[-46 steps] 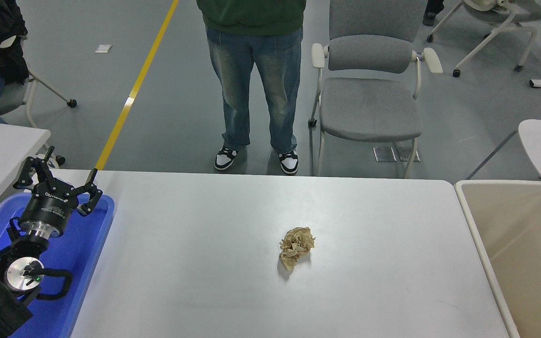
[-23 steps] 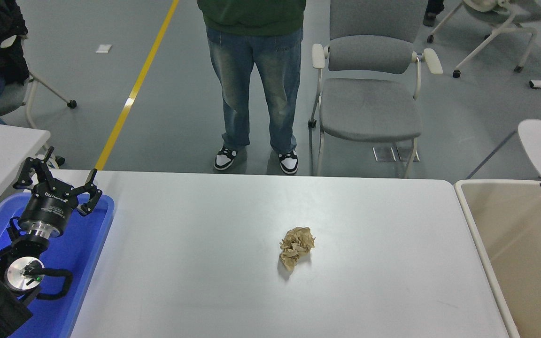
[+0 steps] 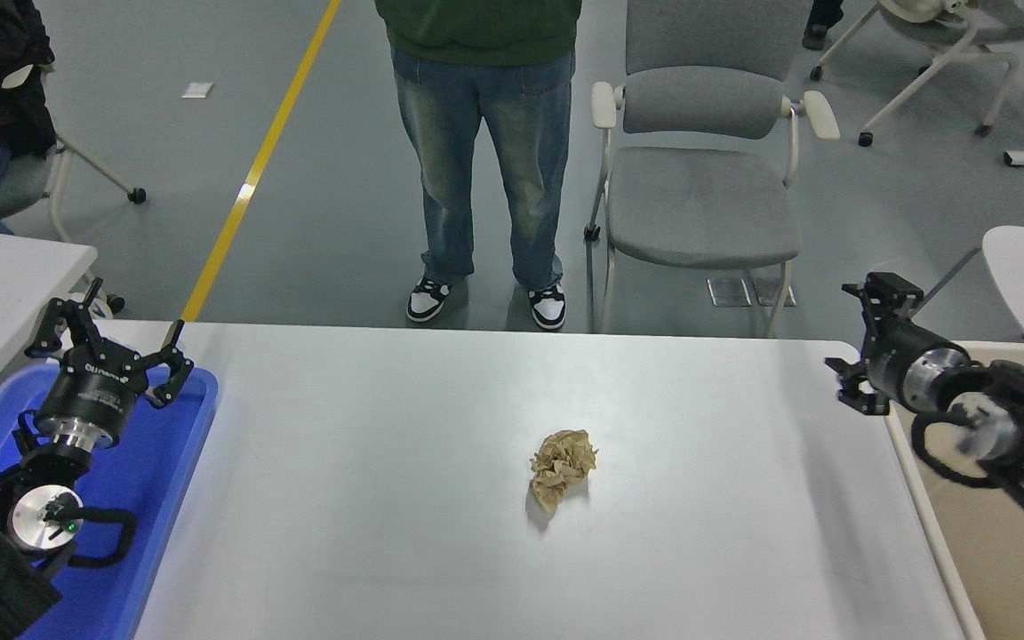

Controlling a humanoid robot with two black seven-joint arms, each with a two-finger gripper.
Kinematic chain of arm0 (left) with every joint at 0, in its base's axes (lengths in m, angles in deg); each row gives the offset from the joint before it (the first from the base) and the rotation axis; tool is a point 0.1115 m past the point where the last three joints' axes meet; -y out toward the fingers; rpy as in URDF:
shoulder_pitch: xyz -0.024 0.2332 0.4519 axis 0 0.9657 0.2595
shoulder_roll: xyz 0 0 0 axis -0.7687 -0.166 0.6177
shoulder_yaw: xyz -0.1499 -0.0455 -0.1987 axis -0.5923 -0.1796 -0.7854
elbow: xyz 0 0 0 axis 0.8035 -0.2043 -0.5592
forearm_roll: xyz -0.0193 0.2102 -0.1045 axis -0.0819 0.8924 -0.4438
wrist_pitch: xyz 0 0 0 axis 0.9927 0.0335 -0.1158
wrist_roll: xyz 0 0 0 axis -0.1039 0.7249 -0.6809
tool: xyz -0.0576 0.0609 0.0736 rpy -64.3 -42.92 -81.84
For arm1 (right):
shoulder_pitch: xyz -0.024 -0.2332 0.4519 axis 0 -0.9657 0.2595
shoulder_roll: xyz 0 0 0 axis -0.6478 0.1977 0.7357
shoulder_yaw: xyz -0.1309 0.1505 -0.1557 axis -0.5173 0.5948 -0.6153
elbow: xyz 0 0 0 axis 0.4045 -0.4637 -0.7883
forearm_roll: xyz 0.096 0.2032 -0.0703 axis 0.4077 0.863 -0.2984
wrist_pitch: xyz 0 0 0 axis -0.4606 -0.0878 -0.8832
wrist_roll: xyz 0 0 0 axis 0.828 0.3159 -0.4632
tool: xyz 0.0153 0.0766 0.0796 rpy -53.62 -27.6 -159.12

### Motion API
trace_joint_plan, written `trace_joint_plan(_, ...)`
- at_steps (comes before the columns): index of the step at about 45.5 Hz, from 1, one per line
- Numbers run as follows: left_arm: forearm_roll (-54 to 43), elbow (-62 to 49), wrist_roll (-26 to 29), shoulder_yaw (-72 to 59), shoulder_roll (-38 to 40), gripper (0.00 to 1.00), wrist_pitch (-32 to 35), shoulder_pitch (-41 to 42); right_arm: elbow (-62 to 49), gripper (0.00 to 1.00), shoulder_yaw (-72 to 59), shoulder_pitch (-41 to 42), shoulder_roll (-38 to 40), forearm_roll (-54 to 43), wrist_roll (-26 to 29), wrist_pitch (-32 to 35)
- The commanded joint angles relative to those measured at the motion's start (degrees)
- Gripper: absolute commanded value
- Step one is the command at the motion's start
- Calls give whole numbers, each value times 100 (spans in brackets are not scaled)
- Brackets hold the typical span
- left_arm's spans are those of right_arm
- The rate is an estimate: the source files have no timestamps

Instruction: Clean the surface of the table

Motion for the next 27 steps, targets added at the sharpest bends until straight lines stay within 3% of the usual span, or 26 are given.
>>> trace_joint_plan(1,0,0,0,0,0,100,0,1,-158,100,894,-355,-1152,-4,-377,-64)
trace_joint_plan(12,0,0,0,0,0,100,0,1,-281,100,1131,-496,-1592,5,-886,-64)
trace_joint_plan(27,0,0,0,0,0,100,0,1,-378,100,1219,-496,-1672,5,-896,-64)
